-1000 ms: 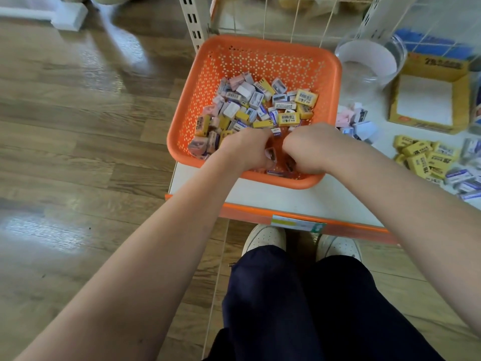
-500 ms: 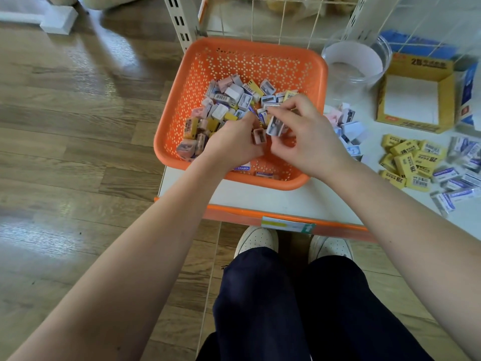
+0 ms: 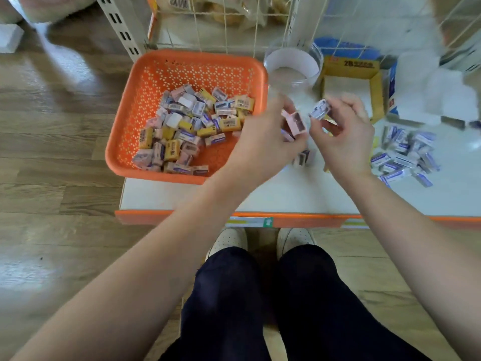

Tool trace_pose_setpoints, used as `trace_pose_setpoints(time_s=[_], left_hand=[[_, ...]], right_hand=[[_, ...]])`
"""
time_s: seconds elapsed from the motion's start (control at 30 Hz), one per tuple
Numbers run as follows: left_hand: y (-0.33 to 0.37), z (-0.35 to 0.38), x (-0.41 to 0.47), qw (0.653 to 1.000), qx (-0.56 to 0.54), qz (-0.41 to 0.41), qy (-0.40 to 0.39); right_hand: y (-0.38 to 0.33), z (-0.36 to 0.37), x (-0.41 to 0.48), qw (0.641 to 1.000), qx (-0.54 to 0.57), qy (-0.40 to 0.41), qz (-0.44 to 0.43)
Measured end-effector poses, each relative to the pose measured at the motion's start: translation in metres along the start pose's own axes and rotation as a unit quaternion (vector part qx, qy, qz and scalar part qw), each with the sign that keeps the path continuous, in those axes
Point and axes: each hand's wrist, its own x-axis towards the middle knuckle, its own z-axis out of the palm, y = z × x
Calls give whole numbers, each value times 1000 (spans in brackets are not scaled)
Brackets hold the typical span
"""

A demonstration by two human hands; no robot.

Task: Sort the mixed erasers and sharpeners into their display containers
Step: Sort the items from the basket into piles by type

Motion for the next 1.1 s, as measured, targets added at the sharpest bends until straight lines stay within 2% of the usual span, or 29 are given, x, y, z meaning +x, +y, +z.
trace_pose_setpoints(time_s=[0.17, 0.33, 0.47, 0.6, 0.77, 0.93, 1.1], left_hand=[[-17, 64, -31, 999, -1, -51, -16], [-45, 70, -38, 994, 13, -102, -22], [-53, 65, -31, 996, 45, -81, 17], [-53, 59, -20, 996, 19, -91, 6], [-57, 49, -12, 993, 53, -106, -24], [-62, 56, -14, 991, 89, -95, 19], [-66, 57, -12, 992, 79, -99, -6]], right_hand=[[24, -16, -21, 997, -50, -14, 49], [35, -8, -40, 994, -70, -72, 32], [37, 7, -49, 995, -56, -85, 21], [35, 13, -55, 994, -52, -93, 25], [35, 18, -59, 990, -59, -120, 35], [37, 21, -61, 990, -62, -119, 38], [34, 22, -59, 992, -32, -112, 53]])
